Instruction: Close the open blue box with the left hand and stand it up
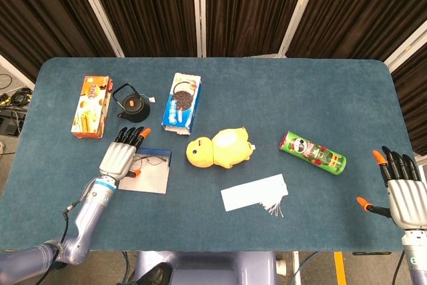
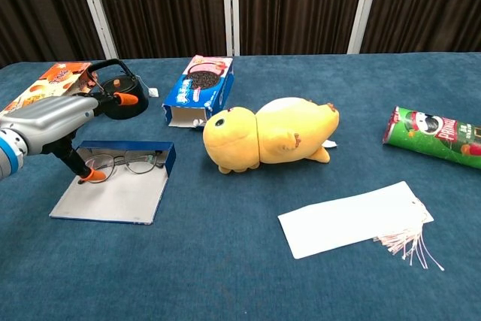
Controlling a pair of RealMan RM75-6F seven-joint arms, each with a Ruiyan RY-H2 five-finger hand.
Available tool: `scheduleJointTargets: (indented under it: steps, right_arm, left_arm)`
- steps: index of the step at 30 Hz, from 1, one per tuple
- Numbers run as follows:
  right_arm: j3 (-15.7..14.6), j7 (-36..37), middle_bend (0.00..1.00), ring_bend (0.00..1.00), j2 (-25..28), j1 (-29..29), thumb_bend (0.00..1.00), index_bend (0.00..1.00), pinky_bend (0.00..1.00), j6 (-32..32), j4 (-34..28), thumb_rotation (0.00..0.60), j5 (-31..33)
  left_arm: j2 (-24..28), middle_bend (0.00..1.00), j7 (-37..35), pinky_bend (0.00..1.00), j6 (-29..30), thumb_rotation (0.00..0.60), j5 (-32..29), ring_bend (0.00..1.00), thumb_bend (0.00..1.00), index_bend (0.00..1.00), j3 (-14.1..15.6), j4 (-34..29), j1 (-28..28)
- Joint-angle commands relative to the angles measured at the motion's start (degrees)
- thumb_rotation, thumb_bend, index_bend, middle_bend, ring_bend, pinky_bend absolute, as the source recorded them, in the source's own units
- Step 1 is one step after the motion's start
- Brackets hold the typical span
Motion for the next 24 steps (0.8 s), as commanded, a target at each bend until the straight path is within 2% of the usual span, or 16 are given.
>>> scheduleJointTargets:
  steps: [1, 24]
  right_arm:
    - [0.06, 0.09, 0.00, 0.00, -0.01, 0.04, 0.00, 0.00, 0.00, -0.07, 0.05, 0.600, 0.12]
    - [0.29, 0.45, 0.00, 0.00, -0.03, 0.23, 0.00, 0.00, 0.00, -0.82, 0.43, 0.600, 1.21]
  left_arm:
    - [-0.88, 0.00, 0.06, 0.00, -1.23, 0.600, -0.76, 0.00, 0.14, 0.00, 0.25, 2.15, -0.50]
    - [-3.74, 0.00, -5.11, 0.00, -2.30, 0.600, -0.34, 0.00, 0.17, 0.00, -1.09, 10.91, -2.30]
